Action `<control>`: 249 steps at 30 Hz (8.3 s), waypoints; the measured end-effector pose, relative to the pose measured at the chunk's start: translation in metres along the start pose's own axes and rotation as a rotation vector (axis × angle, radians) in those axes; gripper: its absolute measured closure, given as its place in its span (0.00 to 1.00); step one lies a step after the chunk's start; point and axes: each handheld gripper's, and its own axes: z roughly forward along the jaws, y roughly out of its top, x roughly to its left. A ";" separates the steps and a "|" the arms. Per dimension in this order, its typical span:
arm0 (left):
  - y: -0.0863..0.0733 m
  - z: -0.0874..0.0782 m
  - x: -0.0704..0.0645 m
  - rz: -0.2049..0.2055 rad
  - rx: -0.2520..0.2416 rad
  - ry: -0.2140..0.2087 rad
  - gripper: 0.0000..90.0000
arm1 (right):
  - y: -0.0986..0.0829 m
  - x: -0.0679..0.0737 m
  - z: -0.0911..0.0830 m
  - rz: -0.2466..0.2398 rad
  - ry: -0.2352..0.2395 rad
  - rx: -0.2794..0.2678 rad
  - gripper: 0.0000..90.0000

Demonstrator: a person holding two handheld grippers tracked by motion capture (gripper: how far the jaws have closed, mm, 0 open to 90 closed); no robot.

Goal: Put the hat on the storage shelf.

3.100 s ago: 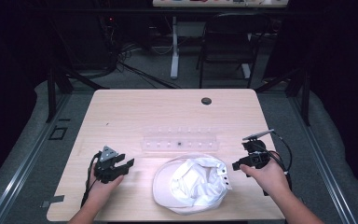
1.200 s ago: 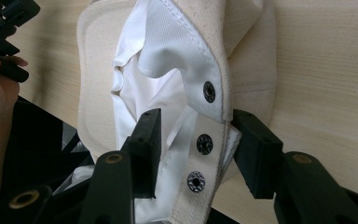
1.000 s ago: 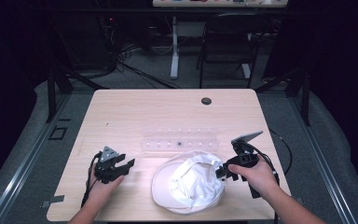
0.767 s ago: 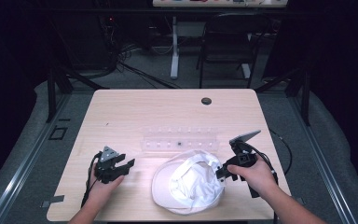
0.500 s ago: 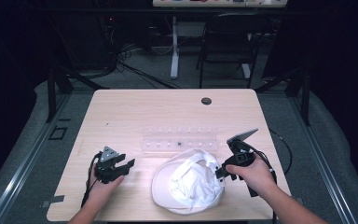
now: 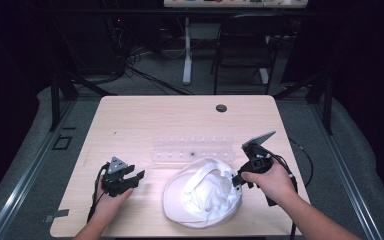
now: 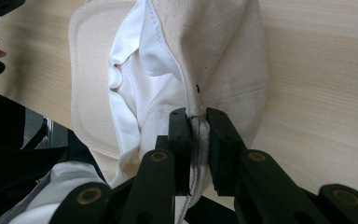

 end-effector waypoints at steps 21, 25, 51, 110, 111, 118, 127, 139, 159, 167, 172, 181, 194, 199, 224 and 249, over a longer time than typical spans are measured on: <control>0.001 -0.002 0.000 0.012 0.020 -0.005 0.57 | 0.014 0.043 -0.036 -0.045 -0.096 0.004 0.91; 0.001 -0.001 0.000 0.011 0.019 -0.006 0.57 | 0.018 0.049 -0.042 -0.046 -0.105 0.012 0.91; 0.000 0.000 -0.002 0.003 0.004 -0.005 0.57 | 0.028 0.063 -0.070 0.006 -0.051 0.023 0.91; 0.006 -0.005 -0.017 0.044 -0.044 -0.042 0.55 | 0.040 0.052 -0.108 0.085 0.425 -0.087 0.91; 0.006 -0.005 -0.019 0.051 -0.043 -0.046 0.55 | 0.040 0.052 -0.108 0.082 0.435 -0.091 0.91; 0.018 -0.012 -0.045 0.100 -0.084 -0.108 0.54 | 0.043 0.054 -0.112 0.083 0.469 -0.128 0.91; 0.034 -0.019 -0.082 0.156 -0.107 -0.201 0.54 | 0.051 0.062 -0.119 0.078 0.488 -0.165 0.91; 0.049 -0.013 -0.112 0.211 -0.097 -0.230 0.47 | 0.067 0.077 -0.121 0.079 0.476 -0.199 0.91; 0.061 -0.002 -0.161 0.300 -0.076 -0.281 0.35 | 0.081 0.089 -0.121 0.080 0.477 -0.237 0.91; 0.065 0.007 -0.173 0.321 -0.077 -0.145 0.47 | 0.079 0.086 -0.124 0.082 0.475 -0.242 0.91; 0.064 0.005 -0.168 0.318 -0.087 -0.122 0.66 | 0.077 0.084 -0.128 0.083 0.475 -0.250 0.91; 0.067 0.000 -0.155 0.340 -0.071 -0.089 0.86 | 0.077 0.083 -0.132 0.084 0.464 -0.259 0.91; 0.080 0.008 -0.135 0.316 -0.093 -0.189 0.95 | 0.078 0.085 -0.135 0.080 0.461 -0.263 0.91; 0.086 0.017 -0.129 0.293 -0.113 -0.208 0.95 | 0.080 0.082 -0.135 0.088 0.463 -0.282 0.91; 0.091 0.033 -0.109 0.297 -0.098 -0.192 0.95 | 0.094 0.078 -0.119 0.097 0.425 -0.274 0.91; 0.084 0.045 -0.099 0.253 -0.048 -0.207 0.96 | 0.099 0.073 -0.103 0.105 0.400 -0.258 0.91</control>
